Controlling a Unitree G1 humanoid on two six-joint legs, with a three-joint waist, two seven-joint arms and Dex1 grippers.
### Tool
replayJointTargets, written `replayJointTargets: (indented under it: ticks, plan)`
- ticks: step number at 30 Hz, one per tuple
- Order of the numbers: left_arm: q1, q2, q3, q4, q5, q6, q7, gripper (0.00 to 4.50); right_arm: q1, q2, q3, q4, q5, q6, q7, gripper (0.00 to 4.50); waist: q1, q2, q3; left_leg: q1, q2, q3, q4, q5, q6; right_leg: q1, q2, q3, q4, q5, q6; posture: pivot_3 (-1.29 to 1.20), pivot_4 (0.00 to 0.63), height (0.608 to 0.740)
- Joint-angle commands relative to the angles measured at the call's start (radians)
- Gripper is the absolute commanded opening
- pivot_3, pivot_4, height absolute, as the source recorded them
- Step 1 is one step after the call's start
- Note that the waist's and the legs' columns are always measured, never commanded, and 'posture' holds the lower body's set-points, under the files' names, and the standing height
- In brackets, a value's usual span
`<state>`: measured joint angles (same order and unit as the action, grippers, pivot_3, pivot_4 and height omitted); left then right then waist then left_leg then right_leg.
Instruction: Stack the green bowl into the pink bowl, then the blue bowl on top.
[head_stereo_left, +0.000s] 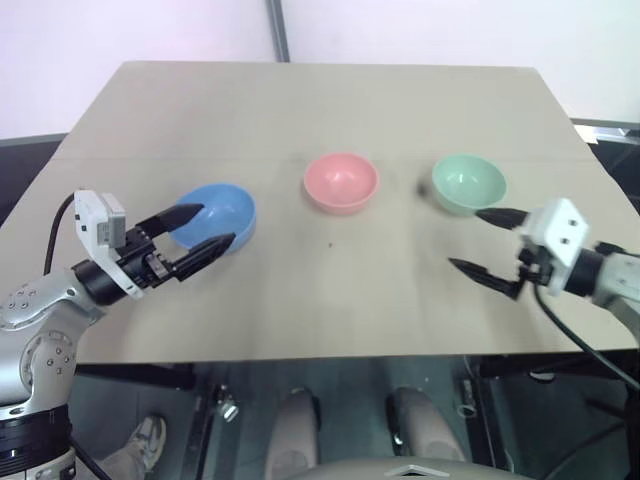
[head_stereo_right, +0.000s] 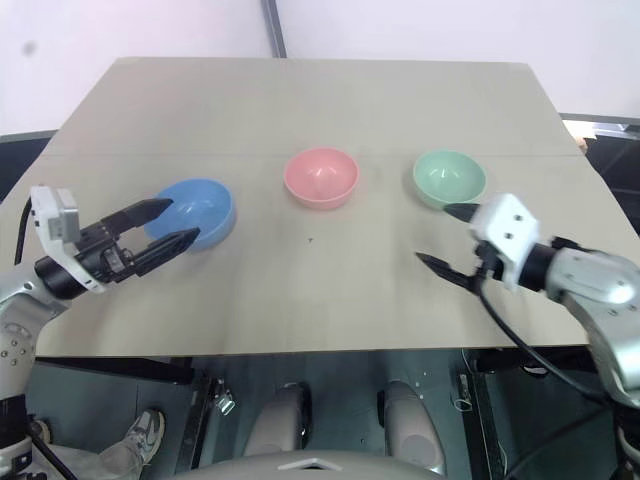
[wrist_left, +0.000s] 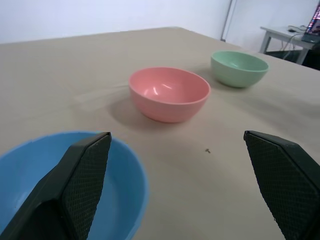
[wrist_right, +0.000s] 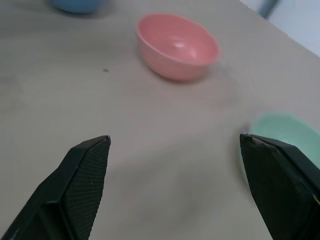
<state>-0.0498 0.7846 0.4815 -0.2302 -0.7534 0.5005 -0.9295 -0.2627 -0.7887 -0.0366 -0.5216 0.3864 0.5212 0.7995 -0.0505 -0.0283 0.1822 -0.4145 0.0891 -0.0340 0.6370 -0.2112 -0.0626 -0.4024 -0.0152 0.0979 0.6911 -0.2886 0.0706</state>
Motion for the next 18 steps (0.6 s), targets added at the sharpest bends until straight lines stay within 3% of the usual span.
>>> replayJointTargets:
  ticks: [1,6,13,18]
  plan:
    - [-0.016,0.022,-0.008,-0.069,-0.042,0.052,0.012,4.50,-0.173,0.063,0.175,0.122,-0.110,-0.051,0.017,4.48,-0.001,0.000,0.000,-0.001,0.000,0.000,0.000,0.000,0.000,0.000,0.000,0.000,0.000,0.001,-0.002,0.00,0.150,0.740]
    - [-0.019,0.017,-0.010,-0.107,-0.097,0.111,0.015,4.50,-0.423,0.192,0.410,0.417,-0.299,-0.231,0.100,4.48,0.001,0.000,0.000,-0.002,0.000,0.000,-0.002,0.000,0.000,-0.002,0.000,0.000,-0.001,0.002,-0.003,0.00,0.150,0.740]
    - [0.006,-0.023,-0.026,-0.154,-0.077,0.086,0.044,4.50,-0.666,0.401,0.506,0.836,-0.434,-0.455,0.112,4.48,0.006,0.001,0.001,-0.002,0.000,0.000,-0.003,0.000,0.000,-0.002,0.000,-0.001,-0.001,0.002,-0.003,0.00,0.150,0.740]
    - [0.047,-0.038,-0.008,-0.191,-0.086,0.086,0.064,4.50,-0.739,0.473,0.499,1.024,-0.489,-0.551,0.106,4.48,0.011,0.001,0.001,-0.002,0.000,-0.001,-0.003,0.000,0.000,-0.002,0.000,-0.002,0.000,0.002,-0.004,0.00,0.150,0.740]
